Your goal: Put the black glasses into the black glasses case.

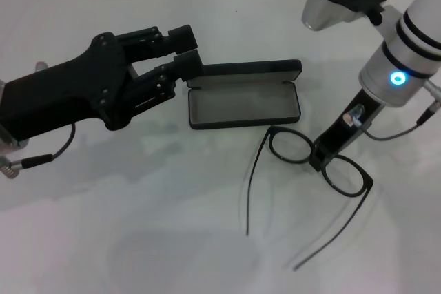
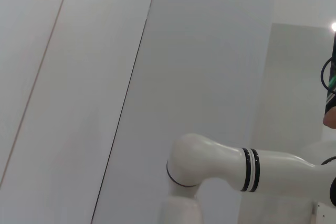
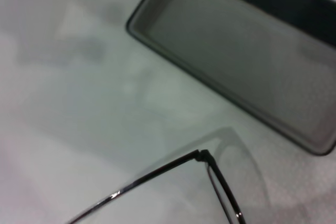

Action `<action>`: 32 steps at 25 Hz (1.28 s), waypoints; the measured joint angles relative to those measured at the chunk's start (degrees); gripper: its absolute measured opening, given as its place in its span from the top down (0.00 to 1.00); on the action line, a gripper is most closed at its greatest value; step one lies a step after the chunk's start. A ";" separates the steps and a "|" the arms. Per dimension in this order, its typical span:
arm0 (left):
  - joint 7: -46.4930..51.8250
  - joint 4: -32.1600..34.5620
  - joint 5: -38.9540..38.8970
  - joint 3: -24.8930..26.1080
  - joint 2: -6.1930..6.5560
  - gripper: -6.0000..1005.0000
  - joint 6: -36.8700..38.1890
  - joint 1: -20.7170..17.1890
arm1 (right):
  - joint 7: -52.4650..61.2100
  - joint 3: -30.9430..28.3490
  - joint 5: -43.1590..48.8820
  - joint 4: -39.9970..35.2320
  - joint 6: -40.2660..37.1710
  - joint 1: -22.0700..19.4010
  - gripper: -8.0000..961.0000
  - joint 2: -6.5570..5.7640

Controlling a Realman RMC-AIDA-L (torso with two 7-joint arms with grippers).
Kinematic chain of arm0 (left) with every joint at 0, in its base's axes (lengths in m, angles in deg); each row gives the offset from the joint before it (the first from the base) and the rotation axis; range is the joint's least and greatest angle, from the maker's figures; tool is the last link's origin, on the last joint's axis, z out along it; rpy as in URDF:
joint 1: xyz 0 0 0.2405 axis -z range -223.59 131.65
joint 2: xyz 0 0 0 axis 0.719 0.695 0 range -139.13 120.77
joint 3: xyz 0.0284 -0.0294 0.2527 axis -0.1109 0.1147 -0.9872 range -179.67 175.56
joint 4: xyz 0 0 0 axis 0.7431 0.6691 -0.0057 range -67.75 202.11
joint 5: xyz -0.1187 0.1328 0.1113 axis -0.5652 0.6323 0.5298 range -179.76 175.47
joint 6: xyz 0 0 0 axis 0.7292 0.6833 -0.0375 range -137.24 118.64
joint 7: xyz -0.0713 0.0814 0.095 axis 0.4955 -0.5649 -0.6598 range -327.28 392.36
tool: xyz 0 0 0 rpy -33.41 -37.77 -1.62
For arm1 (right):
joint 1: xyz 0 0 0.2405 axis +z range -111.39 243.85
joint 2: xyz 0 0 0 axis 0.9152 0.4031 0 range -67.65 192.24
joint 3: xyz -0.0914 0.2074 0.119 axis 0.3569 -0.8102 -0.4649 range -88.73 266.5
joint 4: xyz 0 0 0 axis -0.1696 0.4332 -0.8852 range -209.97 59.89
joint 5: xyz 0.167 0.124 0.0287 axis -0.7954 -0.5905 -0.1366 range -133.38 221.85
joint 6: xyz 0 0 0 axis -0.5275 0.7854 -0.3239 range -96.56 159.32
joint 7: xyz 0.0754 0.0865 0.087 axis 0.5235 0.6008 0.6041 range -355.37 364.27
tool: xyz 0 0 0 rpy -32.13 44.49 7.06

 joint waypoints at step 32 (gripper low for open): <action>-1.31 -8.97 0.78 -1.43 -0.54 0.91 12.42 6.55 | -41.86 -2.07 -36.65 -37.90 -1.19 -40.65 0.88 -0.30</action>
